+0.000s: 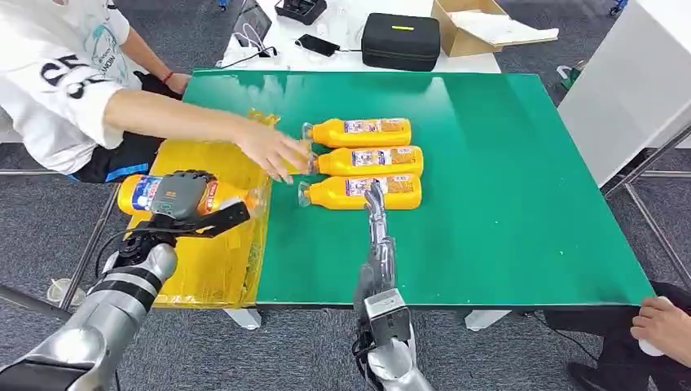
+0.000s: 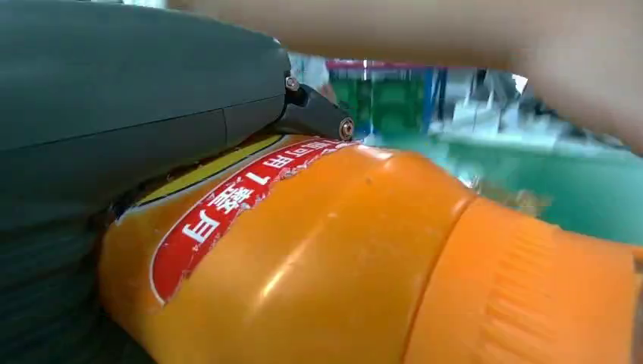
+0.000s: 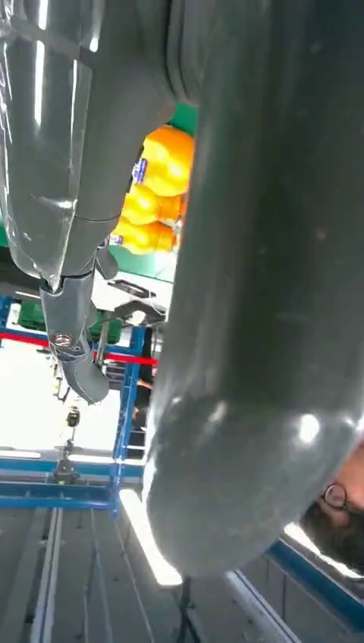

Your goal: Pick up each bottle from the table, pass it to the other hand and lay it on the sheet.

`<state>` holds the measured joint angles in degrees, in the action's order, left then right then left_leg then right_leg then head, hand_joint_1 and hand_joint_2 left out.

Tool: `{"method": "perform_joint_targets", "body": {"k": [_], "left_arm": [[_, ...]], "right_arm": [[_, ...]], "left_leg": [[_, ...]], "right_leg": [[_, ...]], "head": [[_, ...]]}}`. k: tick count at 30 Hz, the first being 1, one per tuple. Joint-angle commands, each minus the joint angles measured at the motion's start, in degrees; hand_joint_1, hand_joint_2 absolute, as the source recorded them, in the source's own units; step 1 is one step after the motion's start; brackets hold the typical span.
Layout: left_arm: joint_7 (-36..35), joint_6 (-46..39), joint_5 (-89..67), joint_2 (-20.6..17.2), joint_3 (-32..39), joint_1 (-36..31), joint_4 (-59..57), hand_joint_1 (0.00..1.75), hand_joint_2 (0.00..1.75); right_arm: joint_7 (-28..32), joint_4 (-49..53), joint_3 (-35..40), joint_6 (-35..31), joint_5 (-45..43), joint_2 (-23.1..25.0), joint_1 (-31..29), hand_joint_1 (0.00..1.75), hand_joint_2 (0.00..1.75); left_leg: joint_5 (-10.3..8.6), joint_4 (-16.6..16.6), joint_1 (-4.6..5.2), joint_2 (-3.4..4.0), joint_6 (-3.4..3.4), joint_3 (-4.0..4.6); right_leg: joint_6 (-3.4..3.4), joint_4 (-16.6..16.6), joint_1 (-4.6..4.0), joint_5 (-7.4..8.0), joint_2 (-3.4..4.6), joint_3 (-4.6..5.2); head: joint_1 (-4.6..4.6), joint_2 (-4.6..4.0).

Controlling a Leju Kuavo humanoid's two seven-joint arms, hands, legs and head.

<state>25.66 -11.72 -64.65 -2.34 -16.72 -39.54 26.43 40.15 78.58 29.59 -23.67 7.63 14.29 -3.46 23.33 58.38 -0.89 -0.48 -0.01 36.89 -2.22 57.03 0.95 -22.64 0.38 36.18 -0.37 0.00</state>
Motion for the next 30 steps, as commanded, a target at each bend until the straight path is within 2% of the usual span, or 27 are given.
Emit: {"method": "perform_joint_targets", "body": {"k": [1, 9, 10, 11, 12, 13, 14, 19, 22, 25, 30], "left_arm": [[-0.56, 5.53, 1.35, -3.16, -1.41, -3.28, -8.02, 1.75, 1.75], [-1.09, 5.04, 1.75, -3.00, -0.94, -1.69, -8.31, 1.75, 1.75], [-1.04, 5.30, 1.97, -2.94, -0.72, -1.25, -8.35, 1.50, 1.75], [-0.71, 5.87, 2.75, -2.79, 0.07, -0.45, -8.21, 0.80, 1.75], [-0.53, 6.57, 3.16, -2.65, 0.39, 0.03, -8.40, 0.19, 1.75], [0.34, 7.48, 4.25, -2.49, 1.31, 0.77, -8.03, 0.03, 1.75], [0.88, 7.49, 4.50, -2.33, 1.45, 1.56, -7.94, 0.00, 1.75], [2.45, 7.32, 6.10, -1.81, 2.63, 3.74, -7.08, 0.00, 1.75], [3.98, 8.39, 7.83, -1.91, 3.76, 4.81, -6.33, 0.00, 1.75], [4.09, 8.29, 7.89, -2.08, 3.80, 5.04, -6.25, 0.00, 1.75], [4.74, 9.35, 8.94, -2.46, 4.44, 5.33, -5.94, 0.00, 1.75]], "right_arm": [[-0.15, -6.00, -2.13, 1.33, 0.02, 0.66, -2.21, 0.00, 0.00], [-0.15, -7.19, -2.37, 1.61, 0.00, 0.92, -2.32, 0.00, 0.00], [-0.15, -7.92, -2.61, 1.69, -0.09, 1.10, -2.55, 0.00, 0.00], [-0.15, -8.44, -3.09, 1.95, -0.14, 1.42, -2.66, 0.00, 0.00], [-0.15, -8.84, -3.28, 2.11, -0.23, 1.50, -2.76, 0.00, 0.00], [-0.15, -9.23, -3.69, 2.39, -0.21, 1.74, -2.82, 0.00, 0.00], [-0.15, -9.43, -3.82, 2.49, -0.22, 1.79, -2.84, 0.00, 0.00], [-0.15, -10.27, -4.39, 2.91, -0.37, 2.07, -2.94, 0.00, 0.00], [-0.15, -10.49, -4.84, 3.39, -0.44, 2.25, -2.87, 0.00, 0.00], [-0.15, -10.56, -4.90, 3.43, -0.44, 2.24, -2.88, 0.00, 0.00], [-0.15, -11.35, -5.14, 3.40, -0.98, 2.05, -3.16, 0.00, 0.00]], "left_leg": [[0.08, 0.01, -0.04, 0.13, 0.03, -0.22], [0.11, -0.02, -0.05, 0.10, 0.05, -0.30], [0.06, -0.04, 0.00, 0.08, 0.04, -0.20], [0.05, -0.03, -0.02, 0.07, 0.03, -0.13], [0.11, -0.06, -0.02, 0.14, 0.05, -0.33], [0.04, -0.07, 0.03, 0.10, 0.03, -0.16], [0.13, -0.09, -0.03, 0.18, 0.05, -0.41], [0.05, -0.05, 0.00, 0.05, 0.03, -0.14], [0.15, -0.11, -0.03, 0.16, 0.07, -0.55], [0.05, -0.07, 0.00, 0.07, 0.03, -0.19], [0.07, -0.08, 0.02, 0.07, 0.04, -0.29]], "right_leg": [[0.09, -0.03, -0.07, -0.03, 0.06, -0.21], [0.09, -0.07, -0.08, -0.06, 0.05, -0.32], [0.06, -0.05, -0.02, -0.03, 0.05, -0.21], [0.05, -0.05, -0.03, -0.01, 0.05, -0.16], [0.09, -0.09, -0.05, -0.05, 0.09, -0.33], [0.04, -0.06, 0.01, -0.01, 0.08, -0.16], [0.11, -0.12, -0.06, -0.06, 0.12, -0.41], [0.05, -0.06, -0.02, -0.02, 0.03, -0.17], [0.15, -0.14, -0.08, -0.09, 0.09, -0.57], [0.05, -0.07, -0.02, -0.01, 0.06, -0.22], [0.06, -0.08, -0.01, -0.03, 0.08, -0.33]], "head": [[0.00, 0.00], [0.00, 0.02], [0.00, 0.00], [0.00, 0.00], [0.00, 0.00], [0.00, 0.00], [0.00, 0.00], [-0.02, 0.00], [0.00, 0.00], [0.00, 0.00], [0.00, 0.00]]}}
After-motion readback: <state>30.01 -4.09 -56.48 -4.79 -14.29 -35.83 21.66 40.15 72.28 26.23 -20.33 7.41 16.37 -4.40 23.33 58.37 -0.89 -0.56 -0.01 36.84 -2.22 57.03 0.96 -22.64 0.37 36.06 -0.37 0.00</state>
